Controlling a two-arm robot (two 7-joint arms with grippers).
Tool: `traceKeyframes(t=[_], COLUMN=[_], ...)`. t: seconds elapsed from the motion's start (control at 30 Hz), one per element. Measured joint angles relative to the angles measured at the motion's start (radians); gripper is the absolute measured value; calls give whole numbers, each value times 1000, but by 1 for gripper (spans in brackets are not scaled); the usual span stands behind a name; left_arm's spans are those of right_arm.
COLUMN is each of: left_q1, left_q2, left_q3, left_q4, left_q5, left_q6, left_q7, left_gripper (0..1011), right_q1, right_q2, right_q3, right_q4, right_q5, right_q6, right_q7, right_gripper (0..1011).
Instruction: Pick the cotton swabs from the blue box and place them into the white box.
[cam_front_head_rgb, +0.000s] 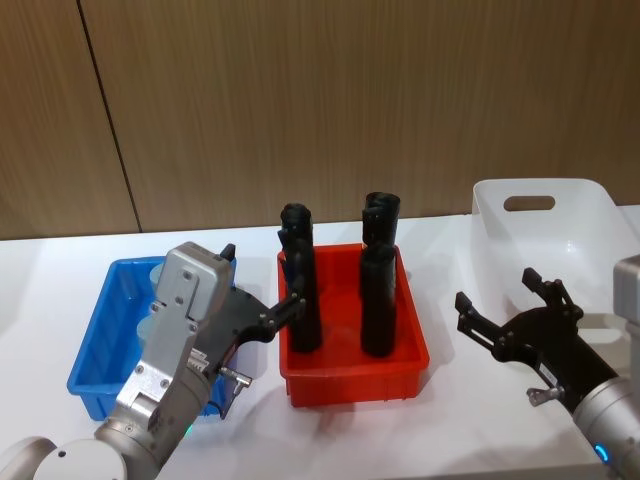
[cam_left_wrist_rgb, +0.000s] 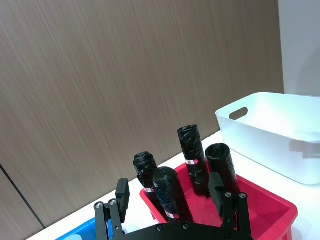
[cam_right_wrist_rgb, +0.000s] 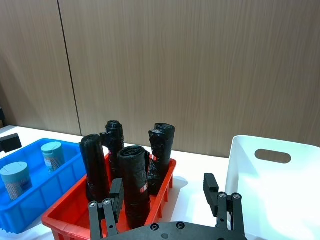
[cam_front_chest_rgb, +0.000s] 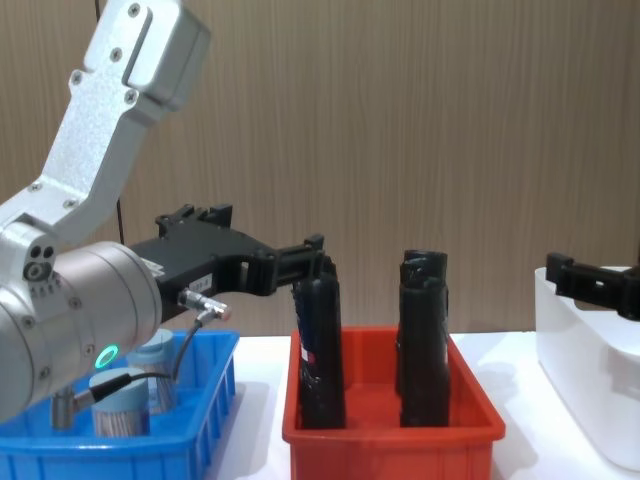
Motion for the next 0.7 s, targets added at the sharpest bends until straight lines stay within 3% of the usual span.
traceKeyframes(t=[0.7], left_q1=[0], left_q2=[0], left_q3=[0], left_q4=[0], left_q5=[0], left_q6=[0], left_q7=[0], left_gripper=[1004], right_q1=[0], right_q2=[0], right_q3=[0], right_q4=[0], right_q5=[0], right_q6=[0], right_q7=[0], right_gripper=[1003])
